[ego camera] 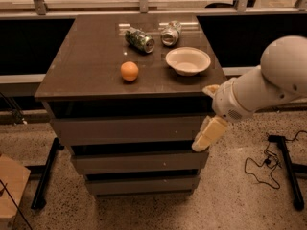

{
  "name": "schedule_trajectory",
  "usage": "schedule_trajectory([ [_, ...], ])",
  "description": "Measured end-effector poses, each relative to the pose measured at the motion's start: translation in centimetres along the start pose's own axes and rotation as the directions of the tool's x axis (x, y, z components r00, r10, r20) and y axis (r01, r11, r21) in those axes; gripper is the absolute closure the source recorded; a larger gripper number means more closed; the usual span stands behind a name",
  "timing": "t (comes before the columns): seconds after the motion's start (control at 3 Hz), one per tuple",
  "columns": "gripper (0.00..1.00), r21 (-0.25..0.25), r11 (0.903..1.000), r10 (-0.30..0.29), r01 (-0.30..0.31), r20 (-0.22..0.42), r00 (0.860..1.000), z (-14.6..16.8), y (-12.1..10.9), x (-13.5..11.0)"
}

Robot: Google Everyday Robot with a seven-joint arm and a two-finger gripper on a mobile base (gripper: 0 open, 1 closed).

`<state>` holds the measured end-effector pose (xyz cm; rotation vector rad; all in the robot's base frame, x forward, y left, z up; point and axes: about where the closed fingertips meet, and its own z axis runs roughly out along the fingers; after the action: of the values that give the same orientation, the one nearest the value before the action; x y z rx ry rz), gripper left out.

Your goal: Open top drawer

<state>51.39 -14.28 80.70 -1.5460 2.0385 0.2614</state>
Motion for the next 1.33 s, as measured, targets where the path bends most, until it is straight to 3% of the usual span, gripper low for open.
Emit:
schedule_trajectory([
  [0.67, 0.0, -0.04, 0.9955, 0.088, -0.086, 0.065, 0.994, 8.5, 0.0, 1.5],
  [1.0, 0.0, -0.044, 0.9945, 0.099, -0.095, 0.089, 0.991, 11.7, -1.4, 1.4],
  [1.33, 0.02, -0.089, 0.9912, 0.105, -0.098, 0.087, 0.991, 15.9, -3.4, 1.9],
])
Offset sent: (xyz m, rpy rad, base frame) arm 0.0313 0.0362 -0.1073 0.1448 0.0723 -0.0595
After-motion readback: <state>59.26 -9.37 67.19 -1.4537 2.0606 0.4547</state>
